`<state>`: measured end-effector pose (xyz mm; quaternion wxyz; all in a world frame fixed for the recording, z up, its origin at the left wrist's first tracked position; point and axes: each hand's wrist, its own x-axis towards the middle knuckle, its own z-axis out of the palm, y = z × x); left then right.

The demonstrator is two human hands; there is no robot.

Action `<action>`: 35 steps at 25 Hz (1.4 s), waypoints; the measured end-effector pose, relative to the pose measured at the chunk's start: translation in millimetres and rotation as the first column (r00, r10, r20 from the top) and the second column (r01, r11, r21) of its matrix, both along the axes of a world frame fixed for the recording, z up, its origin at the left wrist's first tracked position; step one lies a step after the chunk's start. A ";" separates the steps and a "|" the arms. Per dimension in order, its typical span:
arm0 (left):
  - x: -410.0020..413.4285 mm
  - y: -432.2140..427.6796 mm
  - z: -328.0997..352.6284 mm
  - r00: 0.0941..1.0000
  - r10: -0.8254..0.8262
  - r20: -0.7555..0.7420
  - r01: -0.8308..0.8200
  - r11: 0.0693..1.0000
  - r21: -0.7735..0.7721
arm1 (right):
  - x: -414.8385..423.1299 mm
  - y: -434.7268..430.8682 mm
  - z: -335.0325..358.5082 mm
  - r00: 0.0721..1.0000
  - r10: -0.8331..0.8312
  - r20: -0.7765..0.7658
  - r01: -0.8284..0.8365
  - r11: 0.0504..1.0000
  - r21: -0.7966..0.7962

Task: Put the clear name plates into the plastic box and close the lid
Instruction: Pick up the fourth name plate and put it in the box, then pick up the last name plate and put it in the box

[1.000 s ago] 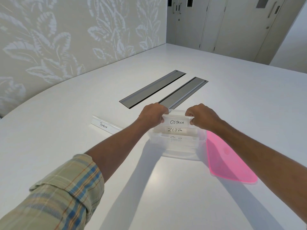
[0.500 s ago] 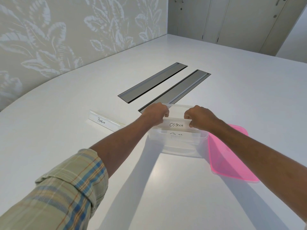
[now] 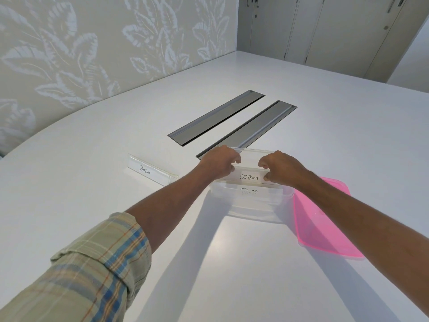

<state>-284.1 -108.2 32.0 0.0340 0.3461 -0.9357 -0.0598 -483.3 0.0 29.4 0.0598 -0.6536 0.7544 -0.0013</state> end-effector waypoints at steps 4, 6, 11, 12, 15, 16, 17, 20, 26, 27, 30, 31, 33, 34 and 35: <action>31.5 2.6 10.8 0.939 -0.027 -0.343 -0.041 0.981 -0.191 | 9.4 -7.5 8.6 0.993 -0.062 0.098 0.074 0.989 -0.129; 56.3 -5.0 14.2 0.893 0.014 -0.450 -0.127 0.967 -0.223 | 23.0 -11.6 17.1 0.990 -0.058 0.131 0.086 0.972 -0.221; 129.7 -37.1 20.8 0.884 0.251 -0.394 -0.333 0.930 -0.154 | 73.4 -29.0 40.2 0.982 0.055 0.179 0.013 0.933 -0.360; 144.9 -44.7 22.3 0.887 0.292 -0.358 -0.362 0.921 -0.146 | 84.2 -33.7 43.0 0.980 0.075 0.184 -0.003 0.932 -0.363; 189.4 -67.4 27.5 0.890 0.374 -0.260 -0.411 0.906 -0.104 | 116.9 -48.1 45.3 0.971 0.139 0.195 -0.064 0.935 -0.350; 202.5 -74.8 29.2 0.886 0.401 -0.233 -0.428 0.900 -0.078 | 127.6 -52.4 45.1 0.968 0.154 0.198 -0.079 0.937 -0.342; 214.6 -81.9 30.5 0.878 0.435 -0.197 -0.452 0.891 -0.046 | 138.6 -57.0 44.6 0.965 0.165 0.202 -0.090 0.938 -0.335; 241.6 -99.0 26.7 0.862 0.506 -0.036 -0.505 0.863 0.021 | 169.4 -72.1 39.7 0.957 0.199 0.211 -0.128 0.942 -0.310; 259.7 -124.9 0.8 0.872 0.484 0.075 -0.490 0.867 0.089 | 216.9 -102.1 14.7 0.945 0.181 0.273 -0.167 0.983 -0.072; 259.8 -129.7 -2.9 0.875 0.476 0.083 -0.482 0.872 0.085 | 222.3 -106.4 8.2 0.951 0.178 0.253 -0.171 0.984 -0.047; 258.6 -144.0 -16.2 0.891 0.440 0.111 -0.448 0.892 0.063 | 233.1 -118.4 -14.3 0.959 0.158 0.234 -0.158 0.987 -0.018; 258.6 -147.6 -20.7 0.894 0.430 0.126 -0.440 0.897 0.056 | 235.4 -120.4 -20.8 0.959 0.145 0.245 -0.146 0.989 -0.016; 259.9 -154.4 -29.1 0.896 0.417 0.156 -0.428 0.903 0.045 | 239.8 -122.0 -31.3 0.955 0.137 0.263 -0.140 0.990 -0.008; 261.4 -158.0 -32.5 0.896 0.411 0.171 -0.424 0.905 0.043 | 241.7 -122.8 -35.2 0.954 0.139 0.265 -0.142 0.990 -0.008; 262.9 -161.5 -34.5 0.895 0.407 0.181 -0.421 0.906 0.045 | 243.1 -123.9 -38.1 0.955 0.140 0.260 -0.142 0.990 -0.012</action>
